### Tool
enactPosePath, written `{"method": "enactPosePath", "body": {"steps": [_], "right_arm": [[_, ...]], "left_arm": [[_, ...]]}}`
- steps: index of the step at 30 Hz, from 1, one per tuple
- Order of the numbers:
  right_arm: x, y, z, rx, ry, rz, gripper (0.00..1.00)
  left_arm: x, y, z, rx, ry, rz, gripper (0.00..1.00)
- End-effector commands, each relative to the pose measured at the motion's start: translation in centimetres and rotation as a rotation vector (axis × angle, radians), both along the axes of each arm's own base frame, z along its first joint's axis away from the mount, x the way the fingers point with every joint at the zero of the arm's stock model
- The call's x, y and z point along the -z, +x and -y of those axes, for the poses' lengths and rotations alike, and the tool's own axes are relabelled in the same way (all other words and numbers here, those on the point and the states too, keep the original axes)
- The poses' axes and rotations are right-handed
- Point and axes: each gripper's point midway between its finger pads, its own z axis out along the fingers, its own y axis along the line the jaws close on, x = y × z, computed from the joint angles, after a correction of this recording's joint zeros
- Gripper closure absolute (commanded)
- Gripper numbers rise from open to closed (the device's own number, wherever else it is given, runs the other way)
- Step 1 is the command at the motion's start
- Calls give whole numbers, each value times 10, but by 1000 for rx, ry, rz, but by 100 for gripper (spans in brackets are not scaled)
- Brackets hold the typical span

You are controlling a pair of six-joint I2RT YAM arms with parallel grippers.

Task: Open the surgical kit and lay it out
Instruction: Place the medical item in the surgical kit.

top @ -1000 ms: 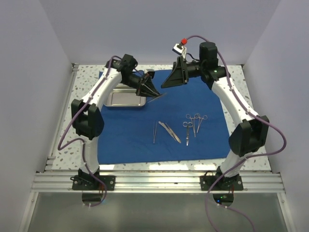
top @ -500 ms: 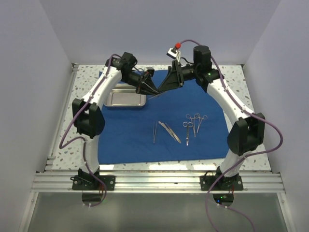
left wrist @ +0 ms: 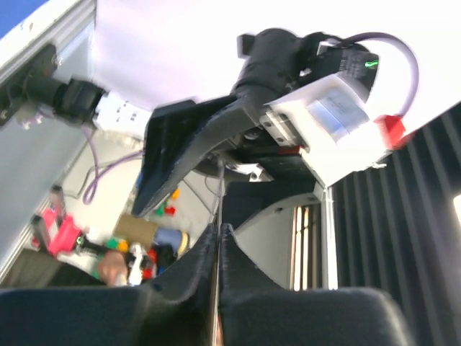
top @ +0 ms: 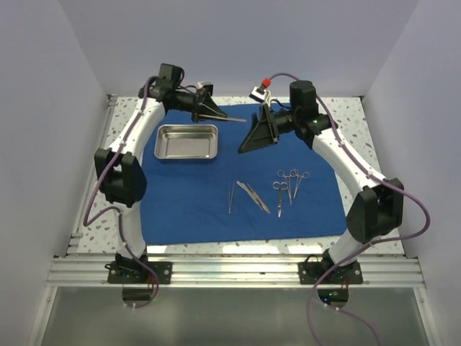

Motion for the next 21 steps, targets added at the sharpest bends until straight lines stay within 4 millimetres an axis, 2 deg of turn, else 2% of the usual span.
{"method": "enactPosePath", "body": {"steps": [1,2,3,9,12,16,20,21], "right_arm": [[-19,-24,8,-55,35,43,7],[-20,-25,8,-54,35,45,7],[-22,-25,8,-54,37,49,7],[-22,-16,4,-29,25,50,7],[-12,4,3,54,-11,34,8],[-4,50,19,231,-63,15,11],[-8,66,26,244,-60,10,11],[-11,64,27,227,-50,5,11]], "left_arm": [[-64,-23,-19,95,-133,60,100],[-71,-21,-18,97,-131,96,100],[-65,-27,-19,94,-120,68,100],[-59,-49,-23,108,-92,134,100],[-52,-57,-27,156,-59,150,100],[-38,-72,-33,170,-45,149,100],[-18,-85,-34,179,-48,137,100],[-20,-89,-35,184,-55,148,100]]}}
